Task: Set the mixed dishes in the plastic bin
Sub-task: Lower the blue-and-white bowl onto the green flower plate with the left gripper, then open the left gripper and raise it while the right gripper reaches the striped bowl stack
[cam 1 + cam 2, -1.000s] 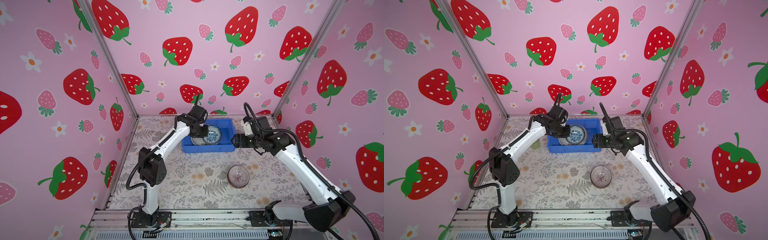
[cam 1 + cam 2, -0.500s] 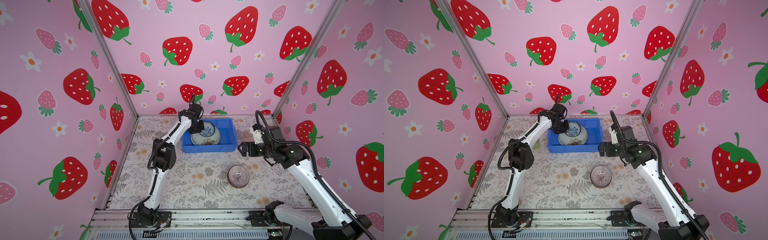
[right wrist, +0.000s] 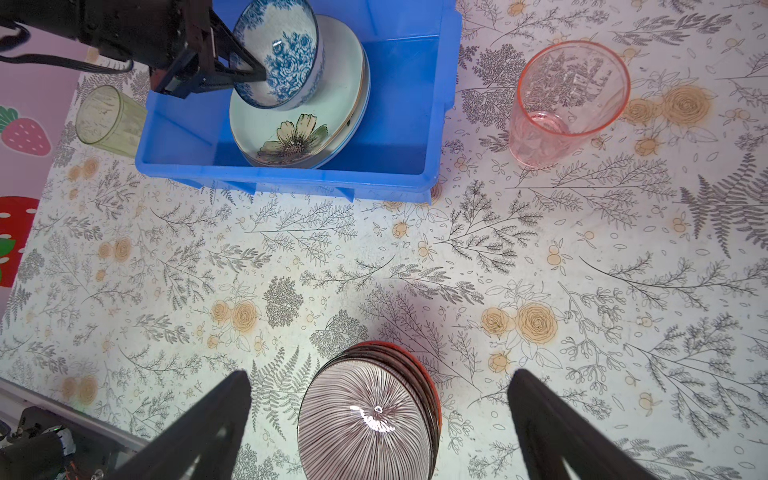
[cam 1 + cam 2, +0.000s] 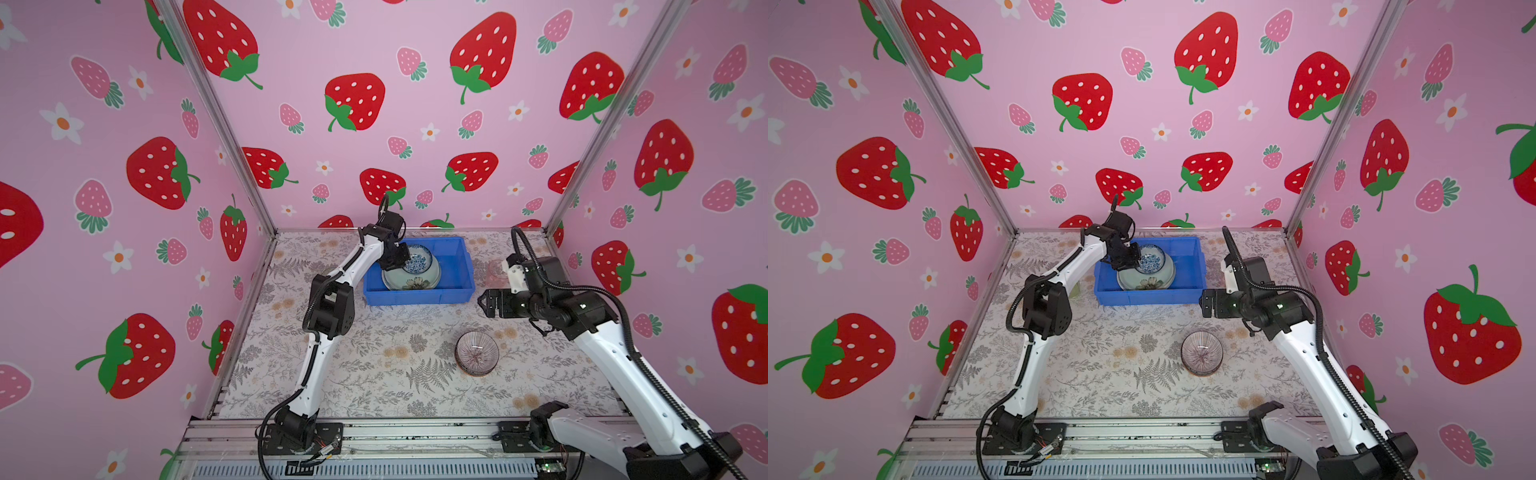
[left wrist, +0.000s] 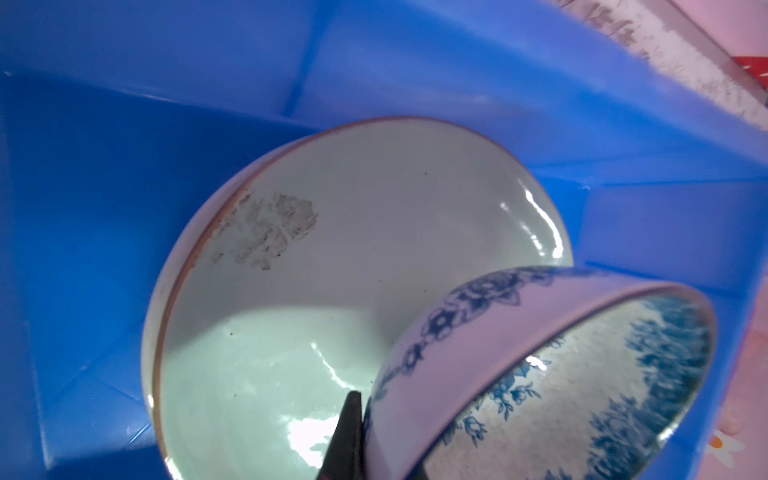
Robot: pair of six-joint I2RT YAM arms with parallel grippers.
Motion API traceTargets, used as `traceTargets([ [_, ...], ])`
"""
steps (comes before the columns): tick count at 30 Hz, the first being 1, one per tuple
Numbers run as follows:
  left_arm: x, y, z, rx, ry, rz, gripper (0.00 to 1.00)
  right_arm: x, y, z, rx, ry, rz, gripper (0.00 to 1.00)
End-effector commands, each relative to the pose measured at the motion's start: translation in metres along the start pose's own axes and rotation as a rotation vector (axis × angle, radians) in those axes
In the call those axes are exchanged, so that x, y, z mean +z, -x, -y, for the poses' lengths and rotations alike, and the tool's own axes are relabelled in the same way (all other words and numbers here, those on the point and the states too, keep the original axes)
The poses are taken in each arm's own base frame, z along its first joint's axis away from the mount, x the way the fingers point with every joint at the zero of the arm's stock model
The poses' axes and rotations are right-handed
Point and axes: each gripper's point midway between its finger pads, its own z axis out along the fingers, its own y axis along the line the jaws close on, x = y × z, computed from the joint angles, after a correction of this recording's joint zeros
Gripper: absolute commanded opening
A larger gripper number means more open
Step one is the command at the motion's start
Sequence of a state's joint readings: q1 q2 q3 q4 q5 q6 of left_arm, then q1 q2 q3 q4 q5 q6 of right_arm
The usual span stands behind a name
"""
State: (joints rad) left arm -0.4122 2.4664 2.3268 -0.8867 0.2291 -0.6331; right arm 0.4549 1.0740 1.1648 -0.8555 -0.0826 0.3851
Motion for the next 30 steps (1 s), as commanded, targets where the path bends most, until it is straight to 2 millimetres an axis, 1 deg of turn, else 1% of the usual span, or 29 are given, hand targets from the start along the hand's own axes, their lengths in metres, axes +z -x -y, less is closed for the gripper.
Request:
traceTargets([
  [1, -0.008, 0.005, 0.013, -0.008, -0.054, 0.014, 0.0, -0.001, -0.009, 0.004, -0.019, -0.009, -0.023, 1.0],
  [9, -0.005, 0.003, 0.012, -0.004, -0.053, 0.007, 0.0, 0.006, -0.01, 0.003, -0.015, 0.004, -0.036, 1.0],
  [11, -0.004, 0.002, 0.012, -0.004, -0.055, 0.002, 0.04, 0.006, -0.01, 0.003, -0.014, 0.009, -0.038, 1.0],
  [12, -0.003, 0.001, 0.012, -0.001, -0.055, -0.001, 0.05, 0.007, -0.01, 0.003, -0.013, 0.01, -0.04, 1.0],
  [13, -0.003, 0.001, 0.012, -0.002, -0.056, -0.003, 0.11, 0.007, -0.011, 0.003, -0.011, 0.01, -0.041, 1.0],
  [17, -0.002, 0.0, 0.014, 0.0, -0.067, -0.008, 0.23, 0.007, -0.011, 0.002, -0.012, 0.014, -0.043, 1.0],
  [22, -0.009, 0.002, 0.018, 0.008, -0.082, 0.0, 0.42, 0.011, -0.013, 0.002, -0.009, 0.022, -0.052, 1.0],
  [26, -0.022, 0.004, 0.023, 0.024, -0.09, 0.017, 0.63, 0.012, -0.012, 0.001, -0.007, 0.027, -0.053, 1.0],
  [28, -0.032, 0.005, 0.025, 0.034, -0.093, 0.028, 0.73, 0.013, -0.013, 0.001, -0.007, 0.026, -0.059, 1.0],
  [30, -0.046, 0.007, 0.028, 0.045, -0.093, 0.048, 0.82, 0.016, -0.015, 0.002, -0.013, 0.021, -0.075, 1.0],
])
